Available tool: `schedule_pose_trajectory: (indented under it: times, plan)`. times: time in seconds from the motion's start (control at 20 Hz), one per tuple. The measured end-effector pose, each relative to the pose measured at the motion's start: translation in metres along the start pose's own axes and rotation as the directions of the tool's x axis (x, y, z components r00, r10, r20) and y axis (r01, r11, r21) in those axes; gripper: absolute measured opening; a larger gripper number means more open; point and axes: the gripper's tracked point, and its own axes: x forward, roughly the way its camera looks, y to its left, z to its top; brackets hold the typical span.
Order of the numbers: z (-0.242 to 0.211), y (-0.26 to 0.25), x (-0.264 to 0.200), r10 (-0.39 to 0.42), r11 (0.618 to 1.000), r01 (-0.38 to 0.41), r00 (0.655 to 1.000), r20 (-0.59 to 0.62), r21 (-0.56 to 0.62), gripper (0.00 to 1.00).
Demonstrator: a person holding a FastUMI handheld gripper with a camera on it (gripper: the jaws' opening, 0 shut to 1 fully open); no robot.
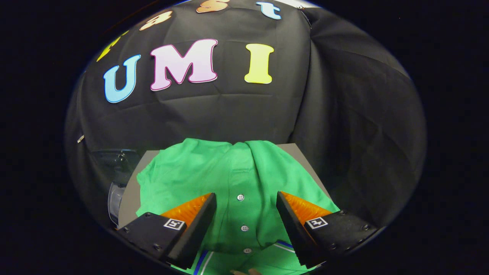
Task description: Put the clothes into the washing machine and then close the washing machine lid.
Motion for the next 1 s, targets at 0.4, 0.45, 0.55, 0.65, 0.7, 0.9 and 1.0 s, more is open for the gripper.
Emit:
schedule_pose_trajectory:
  times: [0.4,0.45,0.55,0.65,0.7,0.9,1.0]
  plan:
    - [-0.009,-0.001,0.004,0.015,0.999,-0.012,0.998,-0.067,0.049,0.99]
    - [-0.009,-0.003,0.008,0.009,0.999,-0.006,0.997,-0.074,0.045,0.98]
    - [-0.012,0.002,0.008,0.016,1.0,-0.014,0.995,-0.096,0.023,0.82]
    - [-0.013,0.007,0.009,0.031,0.999,-0.032,0.992,-0.12,-0.006,0.53]
    - [-0.013,0.006,0.007,0.027,0.999,-0.03,0.993,-0.118,-0.02,0.38]
    - [-0.011,0.007,0.005,0.03,0.999,-0.032,0.996,-0.083,-0.031,0.07]
    - [-0.01,0.007,0.005,0.032,0.999,-0.035,0.997,-0.068,-0.036,0.07]
